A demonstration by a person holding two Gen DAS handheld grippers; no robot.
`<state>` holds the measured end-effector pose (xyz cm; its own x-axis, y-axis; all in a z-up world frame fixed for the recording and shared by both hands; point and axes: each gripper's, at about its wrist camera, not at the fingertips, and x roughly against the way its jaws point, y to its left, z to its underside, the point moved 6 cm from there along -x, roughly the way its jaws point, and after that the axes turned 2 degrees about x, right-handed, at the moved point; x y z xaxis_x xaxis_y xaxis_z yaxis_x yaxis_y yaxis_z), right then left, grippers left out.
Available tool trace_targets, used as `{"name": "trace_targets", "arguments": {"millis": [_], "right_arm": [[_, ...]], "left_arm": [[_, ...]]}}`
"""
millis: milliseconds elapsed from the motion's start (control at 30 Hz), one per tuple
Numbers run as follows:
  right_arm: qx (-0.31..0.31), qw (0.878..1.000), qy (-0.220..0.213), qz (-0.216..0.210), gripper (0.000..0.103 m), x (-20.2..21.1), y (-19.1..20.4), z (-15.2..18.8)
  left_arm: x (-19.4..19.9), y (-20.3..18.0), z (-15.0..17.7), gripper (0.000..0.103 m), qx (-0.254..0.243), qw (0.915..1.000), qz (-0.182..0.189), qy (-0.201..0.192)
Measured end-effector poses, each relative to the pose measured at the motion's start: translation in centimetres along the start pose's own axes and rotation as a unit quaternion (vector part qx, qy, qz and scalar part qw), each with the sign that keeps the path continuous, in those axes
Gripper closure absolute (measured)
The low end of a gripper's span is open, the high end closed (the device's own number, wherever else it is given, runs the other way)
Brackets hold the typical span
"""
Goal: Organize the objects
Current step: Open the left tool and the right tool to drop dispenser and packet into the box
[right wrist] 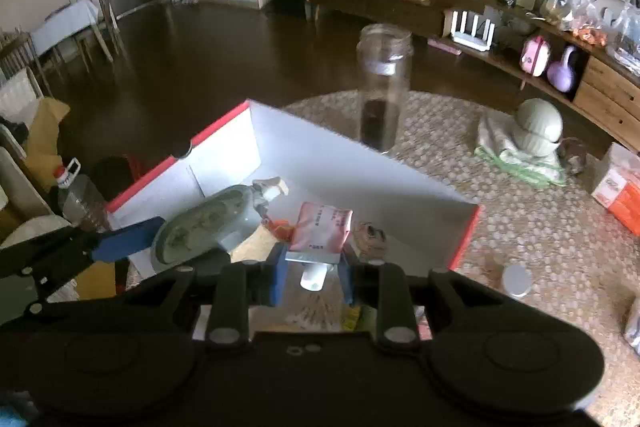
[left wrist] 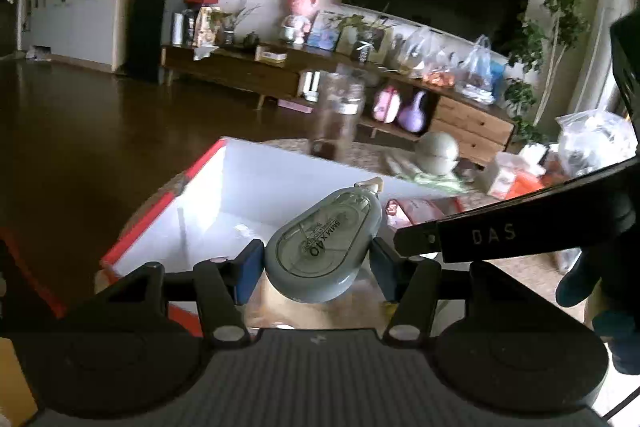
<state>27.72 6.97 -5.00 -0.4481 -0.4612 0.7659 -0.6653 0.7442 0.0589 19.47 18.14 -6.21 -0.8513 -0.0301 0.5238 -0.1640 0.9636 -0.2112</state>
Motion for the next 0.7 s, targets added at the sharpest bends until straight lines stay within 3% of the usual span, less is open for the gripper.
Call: {"name": "trace_targets", "arguments": {"millis": [133, 333, 700], "right_arm": [[0.0, 1.0, 0.021, 0.002, 0.077, -1.9, 1.0, 0.3], [-0.001, 0.999, 0.042, 0.003, 0.077, -3.6, 2.0, 1.1], [-0.024, 0.998, 0.06, 0.008, 0.073, -4.0, 1.4, 2.2]], "left_arm": [[-0.6, 1.2, 0.8, 0.047, -0.019, 0.9994, -0.029, 0.001], [-2.3, 2.3, 1.5, 0.046, -0.024, 0.9988, -0.027, 0.033], [-2.7, 1.0, 2.0, 0.046, -0.088, 0.9935, -0.06, 0.041]]}}
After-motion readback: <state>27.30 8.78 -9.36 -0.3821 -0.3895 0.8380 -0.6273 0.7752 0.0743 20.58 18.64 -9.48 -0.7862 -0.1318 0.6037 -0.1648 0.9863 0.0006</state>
